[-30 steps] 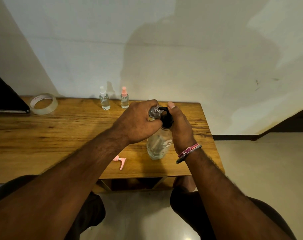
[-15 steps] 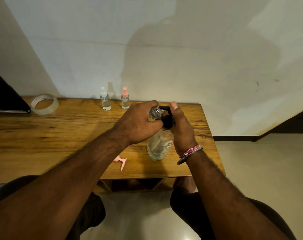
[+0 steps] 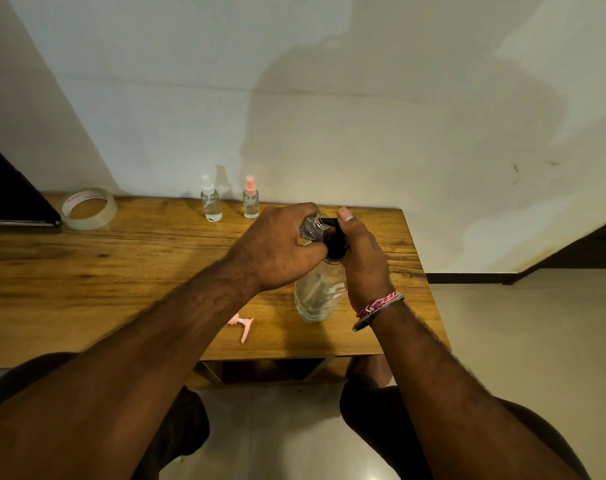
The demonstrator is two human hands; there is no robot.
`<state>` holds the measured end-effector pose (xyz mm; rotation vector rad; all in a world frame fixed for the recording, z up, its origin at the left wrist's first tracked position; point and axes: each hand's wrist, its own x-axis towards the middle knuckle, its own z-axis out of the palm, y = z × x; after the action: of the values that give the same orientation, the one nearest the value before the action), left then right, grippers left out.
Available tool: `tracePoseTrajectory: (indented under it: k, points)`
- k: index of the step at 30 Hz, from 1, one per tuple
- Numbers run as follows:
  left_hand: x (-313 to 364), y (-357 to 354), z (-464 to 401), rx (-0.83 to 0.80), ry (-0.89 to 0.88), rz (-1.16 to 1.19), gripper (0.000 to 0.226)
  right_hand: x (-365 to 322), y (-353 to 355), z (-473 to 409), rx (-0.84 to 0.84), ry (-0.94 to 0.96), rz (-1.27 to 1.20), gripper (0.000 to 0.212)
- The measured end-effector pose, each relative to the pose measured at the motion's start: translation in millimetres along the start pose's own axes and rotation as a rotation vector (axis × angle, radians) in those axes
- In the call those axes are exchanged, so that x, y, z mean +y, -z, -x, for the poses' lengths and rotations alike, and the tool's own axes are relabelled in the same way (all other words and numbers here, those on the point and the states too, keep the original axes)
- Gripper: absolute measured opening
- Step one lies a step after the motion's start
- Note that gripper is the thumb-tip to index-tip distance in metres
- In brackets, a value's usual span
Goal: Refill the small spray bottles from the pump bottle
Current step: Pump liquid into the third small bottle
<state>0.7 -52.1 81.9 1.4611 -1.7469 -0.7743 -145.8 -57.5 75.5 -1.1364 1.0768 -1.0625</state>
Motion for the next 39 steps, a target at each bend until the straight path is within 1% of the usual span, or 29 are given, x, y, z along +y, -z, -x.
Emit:
tracePoseTrajectory:
  k: [4, 6, 8, 13, 18, 26, 29, 35, 39]
  points:
    - [-0.1, 0.0, 0.0, -0.005, 0.000, -0.010, 0.029, 0.3, 0.8, 0.6, 0.058, -0.005, 0.019, 0.032]
    - [-0.3, 0.2, 0.1, -0.006, -0.002, -0.011, 0.030, -0.6, 1.2, 2.1, 0.032, 0.015, 0.013, 0.045]
    - [-0.3, 0.3, 0.2, -0.011, -0.007, -0.016, 0.030, -1.8, 1.6, 3.0, 0.005, 0.019, 0.013, 0.051]
    - [-2.1, -0.2, -0.3, 0.002, -0.022, -0.002, 0.024, -4.6, -1.5, 4.2, -0.028, 0.013, 0.053, 0.038]
    - [-3.5, -0.5, -1.3, 0.007, -0.031, 0.011, 0.023, -4.1, 0.4, 3.5, -0.042, 0.010, 0.051, 0.038]
    - [-1.0, 0.0, -0.4, 0.007, -0.026, 0.006, 0.013, -3.0, -1.0, -0.1, -0.022, 0.028, 0.069, 0.041]
    - [-0.2, 0.6, -0.5, 0.002, -0.025, -0.009, 0.014, -3.9, -0.4, 0.4, -0.019, 0.022, 0.077, 0.041]
    - [0.7, 0.9, 0.8, 0.004, -0.030, -0.025, 0.026, -3.5, -0.2, 1.5, -0.008, 0.035, 0.074, 0.038]
    - [0.8, 0.8, 0.8, -0.004, -0.022, -0.040, 0.026, -3.3, 0.3, 2.1, -0.009, 0.042, 0.063, 0.037]
